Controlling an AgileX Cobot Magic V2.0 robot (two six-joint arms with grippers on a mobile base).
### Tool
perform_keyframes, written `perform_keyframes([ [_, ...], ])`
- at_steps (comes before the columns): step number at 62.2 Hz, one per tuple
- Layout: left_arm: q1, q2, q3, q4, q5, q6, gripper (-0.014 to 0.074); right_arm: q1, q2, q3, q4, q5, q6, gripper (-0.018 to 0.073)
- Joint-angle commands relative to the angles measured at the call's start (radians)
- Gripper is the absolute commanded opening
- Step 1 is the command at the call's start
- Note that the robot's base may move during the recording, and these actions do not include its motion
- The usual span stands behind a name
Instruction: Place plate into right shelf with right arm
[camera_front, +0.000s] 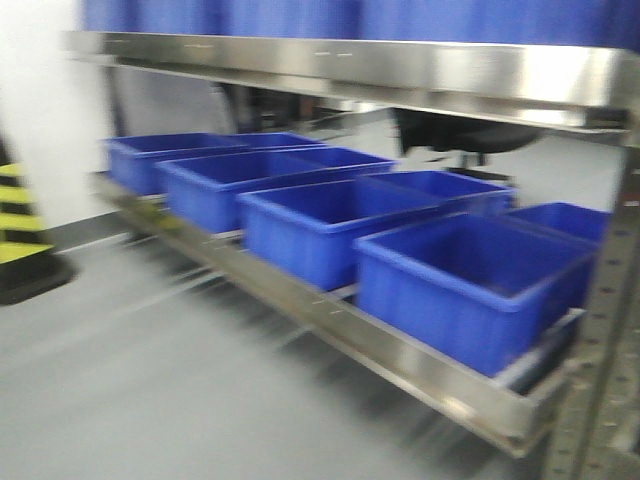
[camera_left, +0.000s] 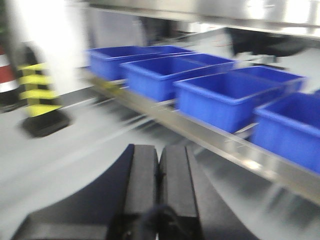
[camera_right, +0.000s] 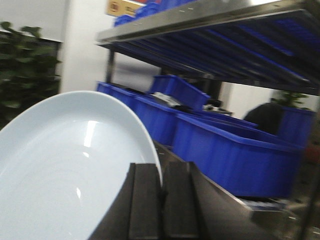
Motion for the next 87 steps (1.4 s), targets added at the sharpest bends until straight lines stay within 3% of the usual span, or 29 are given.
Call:
perform_keyframes([
  [1,-0.005,-0.011,0.008,-0.006,-0.085,-0.003,-0.0047,0.002,0.017,-0.029,-0.011,-0.093,-0.003,0.0028],
  [87,-0.003,-0.011,0.008,-0.006,-0.085,-0.003,-0.0047,0.002,0.017,-0.029,-0.011,-0.093,-0.003,0.0028],
])
